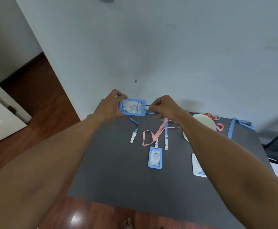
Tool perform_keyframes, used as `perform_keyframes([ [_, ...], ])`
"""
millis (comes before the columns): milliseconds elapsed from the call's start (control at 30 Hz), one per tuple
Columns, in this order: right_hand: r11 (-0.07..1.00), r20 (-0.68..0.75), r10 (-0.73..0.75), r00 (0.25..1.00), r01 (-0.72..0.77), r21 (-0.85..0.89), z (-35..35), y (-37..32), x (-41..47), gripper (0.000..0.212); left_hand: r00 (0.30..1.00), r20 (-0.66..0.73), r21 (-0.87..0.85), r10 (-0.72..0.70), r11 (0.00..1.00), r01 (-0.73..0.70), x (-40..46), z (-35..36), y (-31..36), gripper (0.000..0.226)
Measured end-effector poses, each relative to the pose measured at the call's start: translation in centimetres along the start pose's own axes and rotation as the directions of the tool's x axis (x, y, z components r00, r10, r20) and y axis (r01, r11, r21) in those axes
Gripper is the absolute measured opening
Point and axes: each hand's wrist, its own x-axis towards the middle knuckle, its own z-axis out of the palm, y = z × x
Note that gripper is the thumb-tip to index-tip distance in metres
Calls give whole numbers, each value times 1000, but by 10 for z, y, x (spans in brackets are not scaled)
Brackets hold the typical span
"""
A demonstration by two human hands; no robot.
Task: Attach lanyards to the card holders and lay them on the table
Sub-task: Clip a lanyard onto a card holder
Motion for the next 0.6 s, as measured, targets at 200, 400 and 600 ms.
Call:
perform_keyframes([
  [200, 996, -75, -12, 997, 6, -91, 7, 7, 4, 11, 1000, 0, 21, -9, 1000, 9, -4, -2, -2, 76],
  [400, 997, -145, 28, 989, -37, -62, 5, 10, -2, 15, 1000, -15, 29, -6, 1000, 7, -5, -7, -1, 76],
  [600, 991, -224, 6, 975, 25, 133, -18, -6, -20, 8, 999, -36, 39, 22, 999, -21, 3, -19, 18, 76],
])
